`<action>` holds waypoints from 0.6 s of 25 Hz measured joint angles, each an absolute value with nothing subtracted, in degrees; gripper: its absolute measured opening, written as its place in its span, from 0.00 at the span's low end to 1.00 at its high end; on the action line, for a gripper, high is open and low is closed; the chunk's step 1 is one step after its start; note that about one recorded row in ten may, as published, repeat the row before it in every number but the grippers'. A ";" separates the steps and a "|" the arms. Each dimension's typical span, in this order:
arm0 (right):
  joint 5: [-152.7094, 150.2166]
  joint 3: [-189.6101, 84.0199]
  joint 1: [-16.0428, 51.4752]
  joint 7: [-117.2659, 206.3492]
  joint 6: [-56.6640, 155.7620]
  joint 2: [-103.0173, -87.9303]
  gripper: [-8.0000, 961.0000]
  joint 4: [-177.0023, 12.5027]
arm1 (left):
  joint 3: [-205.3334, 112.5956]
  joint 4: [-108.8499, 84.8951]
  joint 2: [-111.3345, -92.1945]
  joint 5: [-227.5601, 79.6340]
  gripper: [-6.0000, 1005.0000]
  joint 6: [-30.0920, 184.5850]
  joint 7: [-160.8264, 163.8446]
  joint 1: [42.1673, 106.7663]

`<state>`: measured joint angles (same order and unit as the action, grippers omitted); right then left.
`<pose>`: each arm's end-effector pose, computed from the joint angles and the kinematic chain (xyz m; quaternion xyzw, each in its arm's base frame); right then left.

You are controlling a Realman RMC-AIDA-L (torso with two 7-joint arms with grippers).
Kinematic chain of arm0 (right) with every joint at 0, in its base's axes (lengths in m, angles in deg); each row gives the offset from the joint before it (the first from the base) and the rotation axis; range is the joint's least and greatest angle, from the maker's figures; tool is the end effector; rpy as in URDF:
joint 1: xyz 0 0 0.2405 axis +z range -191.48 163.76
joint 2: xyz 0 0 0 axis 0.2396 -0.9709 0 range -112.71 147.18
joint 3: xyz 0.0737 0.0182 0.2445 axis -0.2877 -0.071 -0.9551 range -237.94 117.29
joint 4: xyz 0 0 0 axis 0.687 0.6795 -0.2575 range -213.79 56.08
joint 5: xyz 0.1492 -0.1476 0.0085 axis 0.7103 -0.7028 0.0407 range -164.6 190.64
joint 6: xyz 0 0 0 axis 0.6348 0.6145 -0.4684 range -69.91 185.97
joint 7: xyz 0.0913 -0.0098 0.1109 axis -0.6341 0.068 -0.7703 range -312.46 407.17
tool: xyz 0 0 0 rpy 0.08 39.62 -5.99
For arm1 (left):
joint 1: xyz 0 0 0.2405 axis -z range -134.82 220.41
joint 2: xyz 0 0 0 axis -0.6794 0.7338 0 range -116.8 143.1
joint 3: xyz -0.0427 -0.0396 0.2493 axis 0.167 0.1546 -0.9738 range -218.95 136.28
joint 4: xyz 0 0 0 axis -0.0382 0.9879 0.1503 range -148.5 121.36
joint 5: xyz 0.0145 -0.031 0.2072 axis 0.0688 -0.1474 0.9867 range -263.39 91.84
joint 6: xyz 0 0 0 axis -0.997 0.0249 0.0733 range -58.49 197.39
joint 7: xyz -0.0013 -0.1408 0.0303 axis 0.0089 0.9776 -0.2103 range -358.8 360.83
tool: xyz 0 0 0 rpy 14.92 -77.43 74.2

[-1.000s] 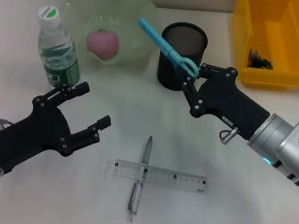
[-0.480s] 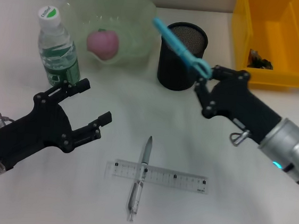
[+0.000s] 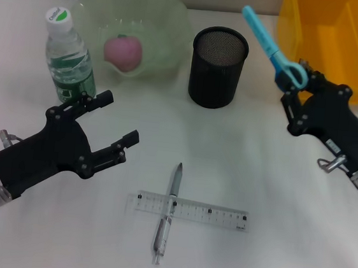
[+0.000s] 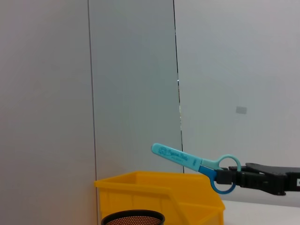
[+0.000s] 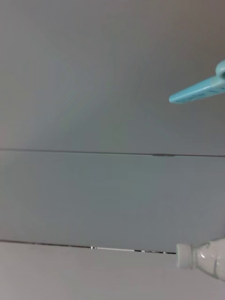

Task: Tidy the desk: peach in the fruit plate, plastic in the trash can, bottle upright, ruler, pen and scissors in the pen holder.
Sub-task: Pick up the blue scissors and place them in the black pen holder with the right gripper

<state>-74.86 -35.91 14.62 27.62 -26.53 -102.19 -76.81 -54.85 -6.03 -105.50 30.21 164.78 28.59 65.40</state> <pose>0.2790 0.2985 -0.0490 -0.8217 0.1191 0.3811 0.4066 -0.2981 0.2506 -0.0372 -0.8753 -0.0837 -0.3748 0.2940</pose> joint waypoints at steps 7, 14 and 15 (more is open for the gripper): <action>-78.07 -32.97 13.58 13.14 -28.48 -101.96 0.09 -87.85 | -54.96 -6.06 -105.59 30.24 0.79 164.72 28.64 65.45; -87.30 -28.18 12.15 -15.99 -31.25 -101.86 0.09 -111.83 | -54.96 -6.10 -105.59 30.25 0.79 164.72 28.59 65.00; -88.72 -27.92 12.21 -19.61 -31.69 -101.73 0.09 -114.85 | -54.96 -6.10 -105.59 30.27 0.79 164.72 28.57 64.99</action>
<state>-88.72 -27.92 12.21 -19.61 -31.69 -101.73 -114.85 -54.96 -6.10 -105.59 30.27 164.72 28.57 64.99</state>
